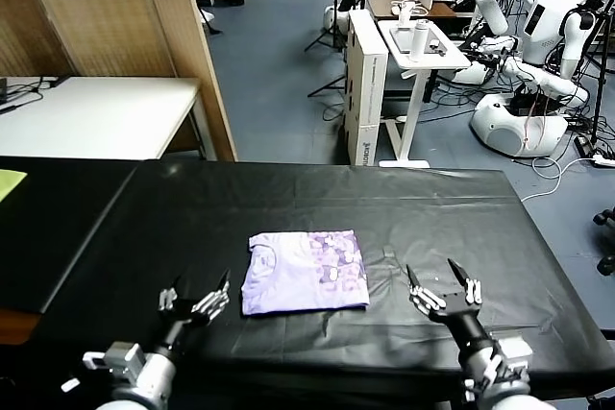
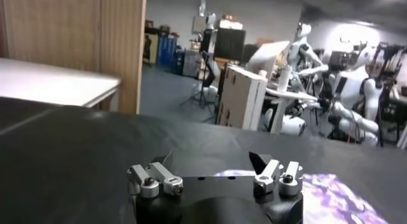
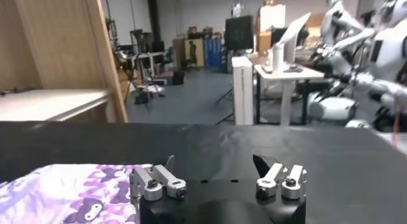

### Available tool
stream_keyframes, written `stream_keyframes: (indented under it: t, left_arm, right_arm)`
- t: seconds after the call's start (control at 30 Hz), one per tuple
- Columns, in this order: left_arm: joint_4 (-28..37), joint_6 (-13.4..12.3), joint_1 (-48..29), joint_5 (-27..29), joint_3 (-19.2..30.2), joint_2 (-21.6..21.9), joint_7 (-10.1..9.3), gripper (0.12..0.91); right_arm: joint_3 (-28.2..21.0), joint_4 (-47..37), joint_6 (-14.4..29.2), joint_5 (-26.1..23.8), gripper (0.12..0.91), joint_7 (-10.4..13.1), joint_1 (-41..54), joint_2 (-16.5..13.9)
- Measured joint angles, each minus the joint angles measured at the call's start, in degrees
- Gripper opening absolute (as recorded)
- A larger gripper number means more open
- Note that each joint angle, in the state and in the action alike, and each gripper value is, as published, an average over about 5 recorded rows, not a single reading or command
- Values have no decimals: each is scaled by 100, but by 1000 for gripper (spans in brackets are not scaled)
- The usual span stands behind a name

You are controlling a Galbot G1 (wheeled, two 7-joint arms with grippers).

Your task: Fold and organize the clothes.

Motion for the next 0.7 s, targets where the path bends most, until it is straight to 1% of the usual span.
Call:
stream_keyframes:
  t: [0.1, 0.2, 0.4, 0.5, 0.7]
  left_arm:
    - [-30, -45, 195, 19, -17, -22, 23, 907]
    - [-86, -55, 382, 20, -74, -19, 34, 907]
    - [-149, -58, 707, 29, -236, 15, 51, 907]
    - [-152, -61, 796, 29, -296, 19, 106, 907]
    - [-155, -86, 855, 31, -350, 5, 190, 907]
  right_arm:
    - [-102, 90, 147, -327, 907, 115, -260, 114]
    - [-205, 221, 183, -532, 907, 249, -507, 217]
    - [-246, 472, 186, -675, 907, 445, -928, 322]
    - [-215, 517, 173, -686, 907, 480, -1014, 318]
    - [-194, 532, 153, -701, 907, 472, -1075, 339]
